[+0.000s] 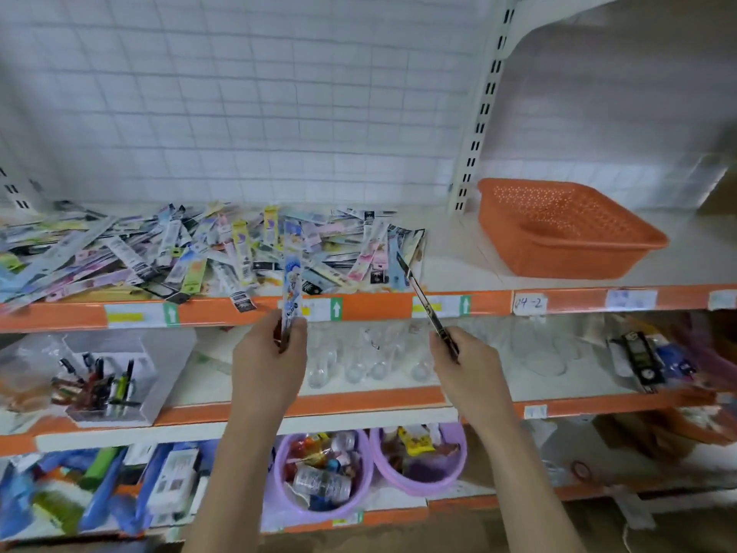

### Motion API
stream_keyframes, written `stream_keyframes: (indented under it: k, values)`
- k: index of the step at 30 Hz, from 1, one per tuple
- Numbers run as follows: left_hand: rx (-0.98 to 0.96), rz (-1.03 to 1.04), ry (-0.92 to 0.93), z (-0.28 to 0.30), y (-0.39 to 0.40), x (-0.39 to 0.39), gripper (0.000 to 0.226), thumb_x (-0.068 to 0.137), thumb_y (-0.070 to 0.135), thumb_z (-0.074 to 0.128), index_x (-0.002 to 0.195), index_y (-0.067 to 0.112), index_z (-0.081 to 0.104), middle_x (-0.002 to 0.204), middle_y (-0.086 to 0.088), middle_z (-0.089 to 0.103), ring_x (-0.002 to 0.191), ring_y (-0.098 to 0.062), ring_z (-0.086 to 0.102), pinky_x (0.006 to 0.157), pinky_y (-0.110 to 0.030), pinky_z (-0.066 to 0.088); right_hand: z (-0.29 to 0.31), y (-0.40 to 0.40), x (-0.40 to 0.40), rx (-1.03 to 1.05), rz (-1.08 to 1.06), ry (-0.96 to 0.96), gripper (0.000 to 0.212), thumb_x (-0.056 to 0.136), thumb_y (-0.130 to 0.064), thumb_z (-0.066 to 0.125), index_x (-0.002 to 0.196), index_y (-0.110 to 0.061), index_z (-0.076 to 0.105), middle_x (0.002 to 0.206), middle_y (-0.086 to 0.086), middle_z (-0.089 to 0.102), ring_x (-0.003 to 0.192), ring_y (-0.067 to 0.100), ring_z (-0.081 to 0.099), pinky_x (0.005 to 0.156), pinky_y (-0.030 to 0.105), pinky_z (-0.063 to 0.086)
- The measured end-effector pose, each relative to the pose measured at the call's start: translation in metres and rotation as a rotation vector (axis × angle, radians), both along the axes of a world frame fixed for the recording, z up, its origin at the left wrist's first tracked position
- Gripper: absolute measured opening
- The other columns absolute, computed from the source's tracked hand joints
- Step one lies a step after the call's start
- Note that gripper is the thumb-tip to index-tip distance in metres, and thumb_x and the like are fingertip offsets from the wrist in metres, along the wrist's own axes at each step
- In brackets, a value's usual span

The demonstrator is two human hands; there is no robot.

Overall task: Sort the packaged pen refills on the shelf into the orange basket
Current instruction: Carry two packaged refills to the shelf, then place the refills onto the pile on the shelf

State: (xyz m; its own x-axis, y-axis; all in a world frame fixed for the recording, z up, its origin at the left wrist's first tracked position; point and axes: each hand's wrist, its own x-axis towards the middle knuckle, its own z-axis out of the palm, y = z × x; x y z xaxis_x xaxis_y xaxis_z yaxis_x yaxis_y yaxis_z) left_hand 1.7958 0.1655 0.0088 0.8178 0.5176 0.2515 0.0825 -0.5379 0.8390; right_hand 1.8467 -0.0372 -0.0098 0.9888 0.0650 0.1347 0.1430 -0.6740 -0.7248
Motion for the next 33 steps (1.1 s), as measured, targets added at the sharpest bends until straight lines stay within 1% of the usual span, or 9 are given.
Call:
stream_keyframes:
  k: [4, 6, 10, 13, 15, 20, 26, 29, 33]
  values:
    - [0.004, -0.024, -0.017, 0.003, -0.038, 0.044, 0.008, 0.094, 0.022, 0.052, 0.09, 0.015, 0.055, 0.049, 0.003, 0.039, 0.041, -0.011, 0.041, 0.04, -0.015, 0.032, 0.005, -0.031, 0.052, 0.022, 0.021, -0.01, 0.031, 0.097, -0.027, 0.044, 0.072, -0.009, 0.048, 0.059, 0.009, 0.054, 0.055, 0.024, 0.052, 0.054, 0.037, 0.039]
    - [-0.008, -0.008, 0.008, 0.001, -0.048, 0.06, 0.02, 0.093, 0.023, 0.053, 0.106, 0.008, 0.057, 0.051, 0.005, 0.045, 0.043, -0.003, 0.047, 0.041, -0.011, 0.034, 0.002, -0.042, 0.075, 0.0, 0.043, -0.01, 0.019, 0.098, -0.024, 0.042, 0.086, -0.012, 0.051, 0.059, 0.002, 0.05, 0.056, 0.022, 0.051, 0.053, 0.035, 0.036]
    - [-0.024, 0.04, 0.036, -0.003, -0.047, 0.08, 0.017, 0.094, 0.019, 0.051, 0.092, 0.003, 0.056, 0.057, -0.008, 0.048, 0.042, -0.012, 0.041, 0.041, -0.015, 0.033, 0.0, -0.051, 0.109, -0.011, 0.023, -0.022, 0.031, 0.099, -0.017, 0.039, 0.13, -0.014, 0.041, 0.07, 0.002, 0.054, 0.064, 0.022, 0.054, 0.052, 0.032, 0.036]
    - [-0.004, 0.088, 0.042, 0.0, -0.037, 0.094, 0.023, 0.095, 0.02, 0.048, 0.088, 0.0, 0.056, 0.07, -0.027, 0.054, 0.051, -0.027, 0.04, 0.046, -0.027, 0.027, 0.006, -0.049, 0.137, -0.018, 0.01, -0.052, 0.043, 0.098, -0.012, 0.038, 0.14, -0.017, 0.031, 0.088, 0.006, 0.056, 0.069, 0.02, 0.051, 0.059, 0.032, 0.038]
    - [-0.01, 0.11, 0.048, 0.004, -0.03, 0.107, 0.022, 0.095, 0.02, 0.048, 0.099, 0.001, 0.058, 0.072, -0.027, 0.057, 0.055, -0.029, 0.045, 0.048, -0.029, 0.028, 0.01, -0.047, 0.16, -0.063, -0.019, -0.048, 0.046, 0.097, -0.01, 0.037, 0.141, -0.021, 0.031, 0.105, 0.012, 0.056, 0.078, 0.024, 0.053, 0.064, 0.032, 0.04]
    - [-0.023, 0.091, 0.046, 0.011, -0.021, 0.149, 0.045, 0.094, 0.019, 0.051, 0.137, 0.01, 0.041, 0.061, 0.001, 0.046, 0.054, -0.01, 0.043, 0.053, -0.029, 0.035, 0.017, -0.038, 0.215, -0.246, -0.1, -0.021, 0.047, 0.092, -0.001, 0.039, 0.137, -0.016, 0.04, 0.12, 0.02, 0.05, 0.1, 0.037, 0.055, 0.081, 0.037, 0.042]
    - [0.002, -0.072, 0.022, 0.016, -0.026, 0.208, 0.038, 0.095, 0.016, 0.046, 0.133, 0.017, 0.047, 0.052, 0.0, 0.042, 0.044, -0.01, 0.04, 0.049, -0.026, 0.034, 0.008, -0.031, 0.244, -0.45, -0.161, 0.07, 0.047, 0.09, -0.003, 0.043, 0.135, -0.014, 0.039, 0.139, 0.016, 0.034, 0.124, 0.03, 0.04, 0.103, 0.036, 0.035]
    - [0.026, -0.156, 0.023, 0.013, -0.035, 0.229, 0.031, 0.096, 0.011, 0.042, 0.125, 0.015, 0.052, 0.046, 0.001, 0.036, 0.036, -0.009, 0.039, 0.043, -0.015, 0.03, -0.004, -0.034, 0.246, -0.56, -0.186, 0.001, 0.042, 0.091, -0.013, 0.024, 0.127, -0.011, 0.045, 0.136, 0.015, 0.038, 0.122, 0.029, 0.039, 0.103, 0.033, 0.03]
    - [0.031, -0.224, 0.019, 0.01, -0.051, 0.248, 0.033, 0.097, 0.014, 0.039, 0.127, 0.017, 0.053, 0.066, -0.018, 0.059, 0.049, -0.018, 0.045, 0.052, -0.028, 0.038, -0.016, -0.031, 0.247, -0.577, -0.139, -0.05, 0.051, 0.087, -0.035, 0.016, 0.106, -0.009, 0.056, 0.119, 0.015, 0.053, 0.119, 0.031, 0.04, 0.102, 0.034, 0.017]
